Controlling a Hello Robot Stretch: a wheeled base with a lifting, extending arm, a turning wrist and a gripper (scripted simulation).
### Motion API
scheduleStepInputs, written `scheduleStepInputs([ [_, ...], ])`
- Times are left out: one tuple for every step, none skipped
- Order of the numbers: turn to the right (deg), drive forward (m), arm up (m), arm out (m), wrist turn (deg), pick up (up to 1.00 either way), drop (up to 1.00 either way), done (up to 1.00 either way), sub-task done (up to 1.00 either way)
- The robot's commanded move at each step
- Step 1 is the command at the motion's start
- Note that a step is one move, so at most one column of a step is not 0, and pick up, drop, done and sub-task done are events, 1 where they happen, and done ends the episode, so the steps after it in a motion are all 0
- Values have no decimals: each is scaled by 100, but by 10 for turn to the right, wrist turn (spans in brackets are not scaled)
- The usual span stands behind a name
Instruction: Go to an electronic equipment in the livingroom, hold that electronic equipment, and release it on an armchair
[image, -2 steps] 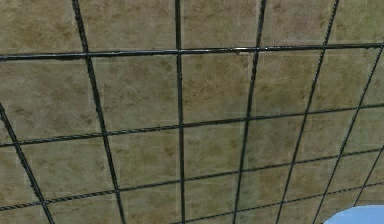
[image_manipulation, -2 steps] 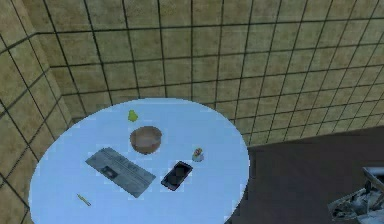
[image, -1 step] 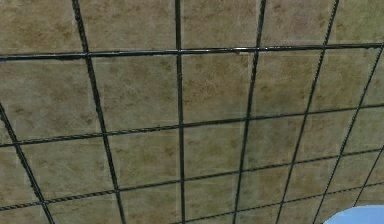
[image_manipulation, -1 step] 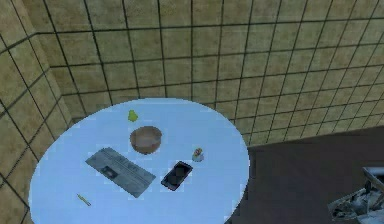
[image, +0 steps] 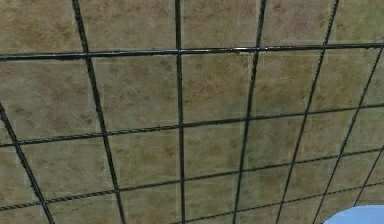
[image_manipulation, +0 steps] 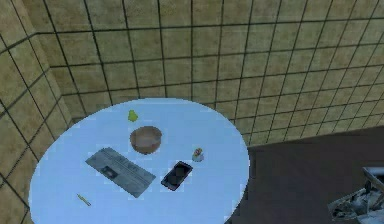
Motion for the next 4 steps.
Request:
scheduleStepInputs([
  [0,0,0,22,0,0,0,0,0],
  [0,0,0,0,450,0,0,0,0],
  [0,0,0,0,450,0,0,0,0],
  [0,0,0,0,450,0,0,0,0],
])
